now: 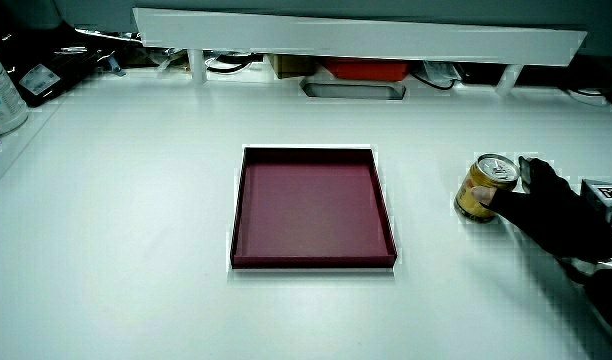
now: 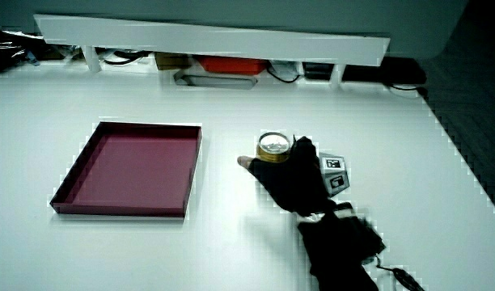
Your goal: Pick red bull from desk
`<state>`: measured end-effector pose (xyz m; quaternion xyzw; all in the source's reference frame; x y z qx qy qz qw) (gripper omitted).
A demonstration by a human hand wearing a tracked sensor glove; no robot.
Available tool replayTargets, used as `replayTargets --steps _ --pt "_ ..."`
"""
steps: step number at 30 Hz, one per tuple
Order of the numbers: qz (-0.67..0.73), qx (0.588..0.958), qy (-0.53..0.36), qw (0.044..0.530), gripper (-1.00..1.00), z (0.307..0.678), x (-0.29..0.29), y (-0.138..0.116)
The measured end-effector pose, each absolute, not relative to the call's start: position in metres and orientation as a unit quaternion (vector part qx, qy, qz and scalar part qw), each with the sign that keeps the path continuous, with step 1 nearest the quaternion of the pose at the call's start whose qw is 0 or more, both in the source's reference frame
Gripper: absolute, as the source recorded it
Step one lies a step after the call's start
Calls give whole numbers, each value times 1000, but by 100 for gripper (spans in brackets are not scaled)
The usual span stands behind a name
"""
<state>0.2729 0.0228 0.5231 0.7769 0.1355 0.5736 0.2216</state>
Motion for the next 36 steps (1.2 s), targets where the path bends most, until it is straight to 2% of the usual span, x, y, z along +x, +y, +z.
replayTargets --steps 14,17,24,36 --pt "580 774 145 208 0 529 270 19" --pt "591 770 151 189 0 529 271 20" --pt "613 759 170 136 27 532 273 23" --pt "630 749 183 92 73 535 273 23"
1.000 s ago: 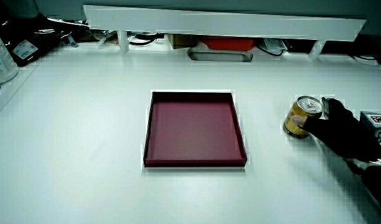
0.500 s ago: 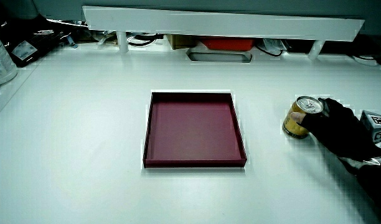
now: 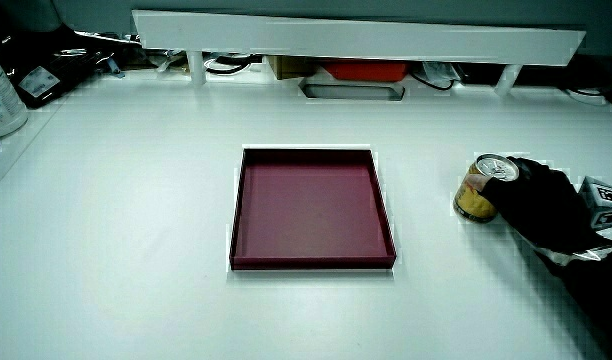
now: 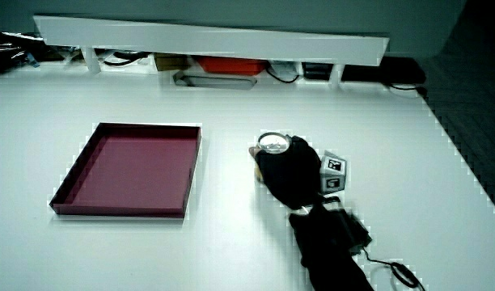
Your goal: Pick red bull from desk
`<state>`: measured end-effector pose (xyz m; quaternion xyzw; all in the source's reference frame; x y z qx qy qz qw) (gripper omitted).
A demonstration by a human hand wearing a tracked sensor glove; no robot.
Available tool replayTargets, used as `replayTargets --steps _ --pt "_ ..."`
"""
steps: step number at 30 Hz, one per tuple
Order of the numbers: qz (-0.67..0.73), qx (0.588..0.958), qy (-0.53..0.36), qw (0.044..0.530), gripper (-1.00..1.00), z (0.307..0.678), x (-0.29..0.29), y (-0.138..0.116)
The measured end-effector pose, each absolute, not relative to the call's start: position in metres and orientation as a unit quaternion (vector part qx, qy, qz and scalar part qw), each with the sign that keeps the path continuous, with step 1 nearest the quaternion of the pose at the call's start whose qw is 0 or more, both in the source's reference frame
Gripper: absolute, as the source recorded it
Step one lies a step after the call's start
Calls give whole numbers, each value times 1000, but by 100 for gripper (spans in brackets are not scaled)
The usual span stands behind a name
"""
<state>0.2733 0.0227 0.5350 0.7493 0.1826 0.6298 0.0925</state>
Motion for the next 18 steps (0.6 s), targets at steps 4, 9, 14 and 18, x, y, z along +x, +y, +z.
replayTargets --steps 4,9,14,18 --pt "624 755 185 87 88 534 274 23" --pt "620 761 178 77 100 534 275 23" --pt "626 759 167 73 100 530 277 19" --pt "629 760 146 70 100 517 271 12"
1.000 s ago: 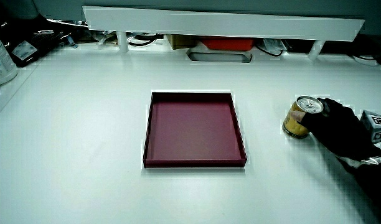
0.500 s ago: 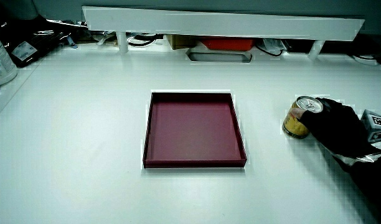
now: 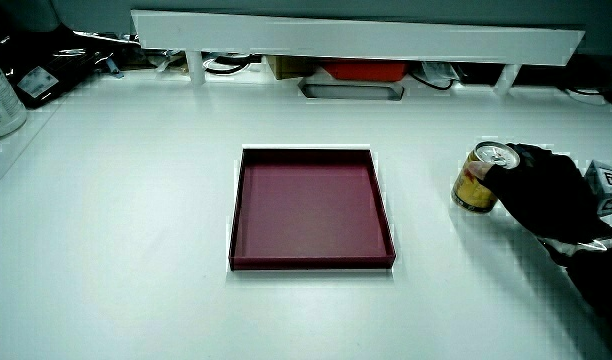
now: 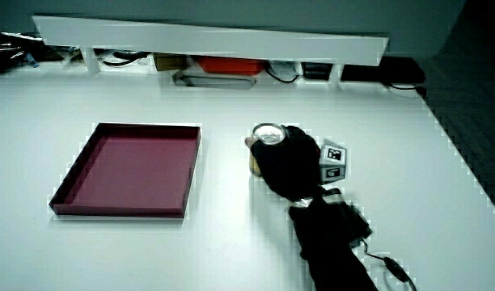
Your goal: Pick red bull from desk
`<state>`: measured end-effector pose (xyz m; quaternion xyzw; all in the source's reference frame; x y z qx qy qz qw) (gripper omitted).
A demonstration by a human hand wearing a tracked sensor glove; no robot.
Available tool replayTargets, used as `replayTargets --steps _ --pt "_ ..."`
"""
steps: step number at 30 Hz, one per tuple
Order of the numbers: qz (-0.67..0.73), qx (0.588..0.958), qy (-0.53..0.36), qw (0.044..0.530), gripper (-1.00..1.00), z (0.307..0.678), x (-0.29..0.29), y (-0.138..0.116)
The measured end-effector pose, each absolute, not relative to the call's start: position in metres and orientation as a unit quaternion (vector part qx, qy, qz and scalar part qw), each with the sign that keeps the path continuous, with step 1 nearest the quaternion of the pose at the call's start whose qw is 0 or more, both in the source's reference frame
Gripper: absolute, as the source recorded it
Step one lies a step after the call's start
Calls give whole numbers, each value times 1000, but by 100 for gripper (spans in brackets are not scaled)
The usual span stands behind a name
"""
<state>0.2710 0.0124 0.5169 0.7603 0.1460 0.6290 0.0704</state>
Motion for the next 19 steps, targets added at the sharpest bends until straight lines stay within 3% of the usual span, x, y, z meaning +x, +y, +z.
replayTargets --steps 10,19 --pt "644 759 62 75 100 476 229 -6" --pt "674 732 -12 96 100 445 173 -17"
